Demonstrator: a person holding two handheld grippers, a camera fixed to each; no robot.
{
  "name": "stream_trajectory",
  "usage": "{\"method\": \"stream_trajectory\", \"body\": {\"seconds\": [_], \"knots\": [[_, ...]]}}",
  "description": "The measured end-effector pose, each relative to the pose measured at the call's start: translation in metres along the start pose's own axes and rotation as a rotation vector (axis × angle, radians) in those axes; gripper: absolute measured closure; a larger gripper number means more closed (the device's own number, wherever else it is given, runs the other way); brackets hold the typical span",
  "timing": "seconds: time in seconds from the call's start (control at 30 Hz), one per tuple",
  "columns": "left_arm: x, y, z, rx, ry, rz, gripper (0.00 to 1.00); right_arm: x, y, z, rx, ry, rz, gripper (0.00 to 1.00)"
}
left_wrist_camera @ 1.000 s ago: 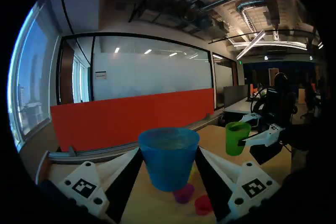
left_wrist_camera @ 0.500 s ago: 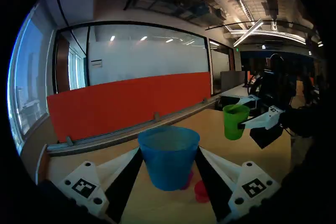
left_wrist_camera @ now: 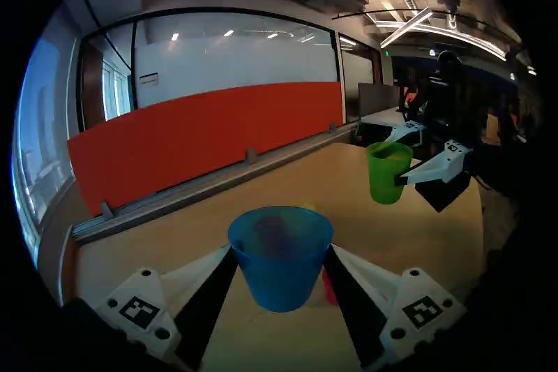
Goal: Pour water
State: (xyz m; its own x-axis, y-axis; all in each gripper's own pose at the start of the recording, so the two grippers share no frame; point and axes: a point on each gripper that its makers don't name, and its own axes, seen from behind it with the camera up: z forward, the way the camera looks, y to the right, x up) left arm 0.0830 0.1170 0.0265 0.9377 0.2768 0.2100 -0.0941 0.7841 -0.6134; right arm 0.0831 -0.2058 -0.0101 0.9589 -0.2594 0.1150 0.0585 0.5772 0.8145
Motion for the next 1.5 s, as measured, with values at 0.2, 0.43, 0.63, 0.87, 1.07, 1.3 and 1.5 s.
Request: {"method": "stream_trajectory", "body": {"seconds": [0.2, 0.43, 0.63, 0.87, 1.07, 1.3, 1.5], "knots": [[-0.029, 0.011, 0.008, -0.037, -0.085, 0.009, 0.15, -0.020, -0.007, 0.004, 0.037, -0.055, 0.000, 0.11], [-0.054, 0.020, 0.013, -0.067, -0.148, 0.027, 0.15, -0.040, -0.008, 0.010, 0.055, -0.103, 0.009, 0.11], [-0.076, 0.025, 0.017, -0.088, -0.204, 0.033, 0.15, -0.058, -0.007, 0.015, 0.061, -0.141, 0.018, 0.11], [-0.099, 0.030, 0.023, -0.113, -0.259, 0.029, 0.15, -0.077, -0.007, 0.021, 0.065, -0.187, 0.019, 0.11], [-0.115, 0.033, 0.030, -0.131, -0.296, 0.031, 0.15, -0.094, -0.006, 0.026, 0.064, -0.227, 0.015, 0.11], [-0.131, 0.034, 0.037, -0.152, -0.328, 0.025, 0.15, -0.115, -0.006, 0.032, 0.064, -0.265, 0.013, 0.11], [-0.142, 0.036, 0.042, -0.169, -0.351, 0.017, 0.15, -0.130, -0.008, 0.035, 0.070, -0.298, 0.003, 0.11]]}}
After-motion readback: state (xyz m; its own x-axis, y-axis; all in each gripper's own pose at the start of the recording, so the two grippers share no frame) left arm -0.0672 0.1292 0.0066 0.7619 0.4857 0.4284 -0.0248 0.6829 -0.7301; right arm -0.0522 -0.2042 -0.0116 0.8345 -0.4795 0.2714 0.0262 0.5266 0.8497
